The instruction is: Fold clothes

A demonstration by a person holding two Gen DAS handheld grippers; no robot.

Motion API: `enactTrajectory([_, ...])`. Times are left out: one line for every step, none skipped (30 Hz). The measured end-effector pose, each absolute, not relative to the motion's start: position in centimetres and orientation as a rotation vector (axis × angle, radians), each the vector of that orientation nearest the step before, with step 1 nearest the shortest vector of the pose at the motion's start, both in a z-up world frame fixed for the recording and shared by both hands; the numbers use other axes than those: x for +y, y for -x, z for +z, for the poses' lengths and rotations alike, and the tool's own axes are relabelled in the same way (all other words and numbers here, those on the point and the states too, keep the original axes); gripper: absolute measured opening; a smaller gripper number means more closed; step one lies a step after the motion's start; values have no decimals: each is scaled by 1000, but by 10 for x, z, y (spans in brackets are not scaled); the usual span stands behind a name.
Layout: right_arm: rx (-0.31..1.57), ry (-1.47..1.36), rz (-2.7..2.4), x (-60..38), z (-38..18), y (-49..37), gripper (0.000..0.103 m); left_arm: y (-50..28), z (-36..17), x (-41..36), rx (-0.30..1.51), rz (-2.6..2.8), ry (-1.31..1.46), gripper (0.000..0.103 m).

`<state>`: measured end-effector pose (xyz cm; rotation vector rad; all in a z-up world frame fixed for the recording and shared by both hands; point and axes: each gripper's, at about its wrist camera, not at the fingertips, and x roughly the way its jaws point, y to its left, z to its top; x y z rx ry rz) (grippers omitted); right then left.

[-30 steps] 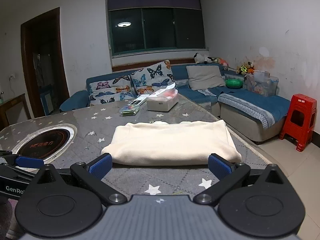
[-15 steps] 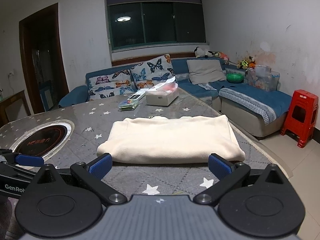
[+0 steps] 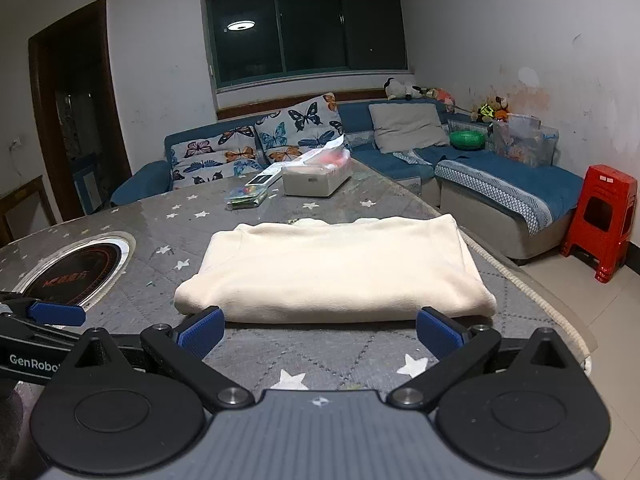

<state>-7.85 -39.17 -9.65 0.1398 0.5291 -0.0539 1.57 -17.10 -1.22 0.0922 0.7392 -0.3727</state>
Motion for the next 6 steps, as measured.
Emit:
enactTrajectory([531, -141, -54, -392, -97, 77, 103, -17, -12, -172, 738, -372, -94, 103])
enactTrajectory([533, -143, -54, -393, -98, 75, 103, -18, -12, -172, 737, -372, -96, 103])
enactTrajectory([534, -145, -55, -393, -98, 74, 103, -19, -13, -173, 738, -373, -98, 103])
enactTrajectory([535, -146, -55, -394, -99, 73, 103, -20, -13, -174, 740, -376, -100, 103])
enactTrajectory([537, -147, -55, -394, -100, 72, 103, -21, -13, -174, 743, -380, -102, 103])
enactTrajectory([539, -148, -55, -395, -100, 70, 103, -22, -13, -175, 745, -381, -104, 103])
